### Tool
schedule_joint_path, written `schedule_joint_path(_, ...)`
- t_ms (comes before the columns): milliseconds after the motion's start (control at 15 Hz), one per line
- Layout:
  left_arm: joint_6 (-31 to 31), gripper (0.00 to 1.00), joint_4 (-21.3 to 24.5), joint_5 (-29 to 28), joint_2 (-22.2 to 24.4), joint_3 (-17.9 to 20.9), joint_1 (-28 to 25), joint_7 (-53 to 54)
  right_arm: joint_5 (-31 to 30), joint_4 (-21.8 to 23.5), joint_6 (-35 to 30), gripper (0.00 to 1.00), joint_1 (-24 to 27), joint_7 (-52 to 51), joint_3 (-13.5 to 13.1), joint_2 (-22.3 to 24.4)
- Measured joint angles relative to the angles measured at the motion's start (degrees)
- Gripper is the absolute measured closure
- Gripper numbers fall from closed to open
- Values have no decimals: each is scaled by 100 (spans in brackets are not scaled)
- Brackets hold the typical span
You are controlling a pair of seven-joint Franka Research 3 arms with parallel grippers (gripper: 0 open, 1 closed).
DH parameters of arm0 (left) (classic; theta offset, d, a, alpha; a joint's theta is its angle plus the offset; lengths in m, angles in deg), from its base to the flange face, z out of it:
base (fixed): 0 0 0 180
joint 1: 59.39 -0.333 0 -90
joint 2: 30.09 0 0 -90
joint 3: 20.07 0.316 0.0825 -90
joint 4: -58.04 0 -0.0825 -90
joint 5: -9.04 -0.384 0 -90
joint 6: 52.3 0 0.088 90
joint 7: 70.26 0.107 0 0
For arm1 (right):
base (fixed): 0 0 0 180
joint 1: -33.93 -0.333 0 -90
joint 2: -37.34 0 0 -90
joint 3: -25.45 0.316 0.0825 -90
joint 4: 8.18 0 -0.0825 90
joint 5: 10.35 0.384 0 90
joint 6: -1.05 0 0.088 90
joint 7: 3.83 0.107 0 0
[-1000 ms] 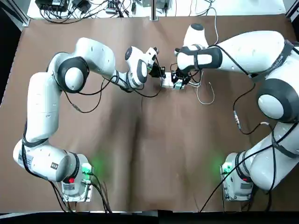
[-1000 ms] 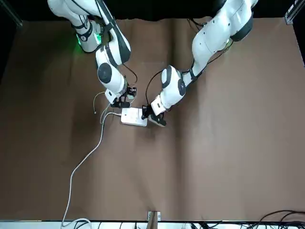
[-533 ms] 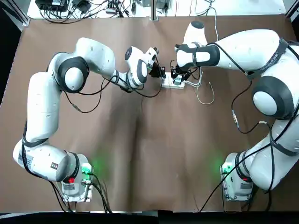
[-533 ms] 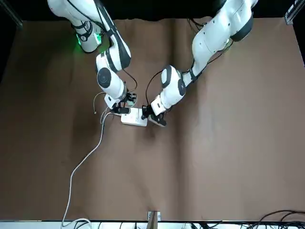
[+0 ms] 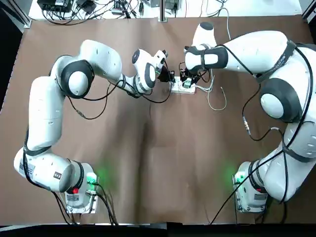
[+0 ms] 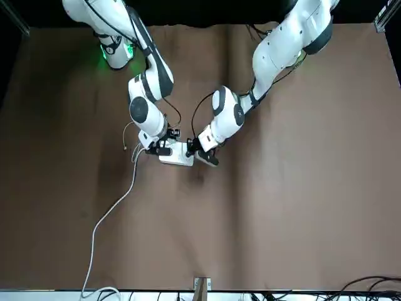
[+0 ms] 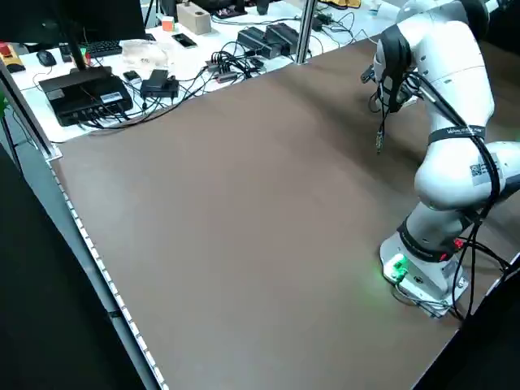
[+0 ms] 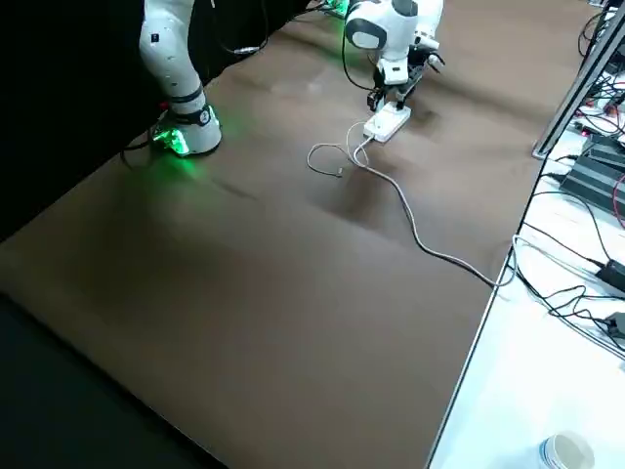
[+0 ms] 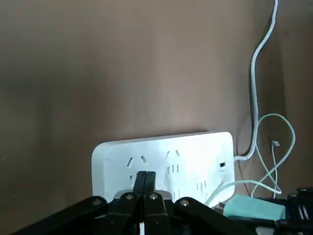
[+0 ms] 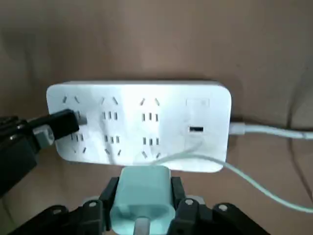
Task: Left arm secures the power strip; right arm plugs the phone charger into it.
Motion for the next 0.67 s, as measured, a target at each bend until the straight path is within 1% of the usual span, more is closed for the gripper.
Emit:
schedule_joint_path(200, 0, 99, 0, 0, 0, 0, 0, 1, -5, -51, 100, 52, 12, 0, -7, -80)
schedule_joint_path(667, 0, 99, 0, 0, 0, 0, 0, 6, -26, -137, 108, 52, 10, 0, -55, -206)
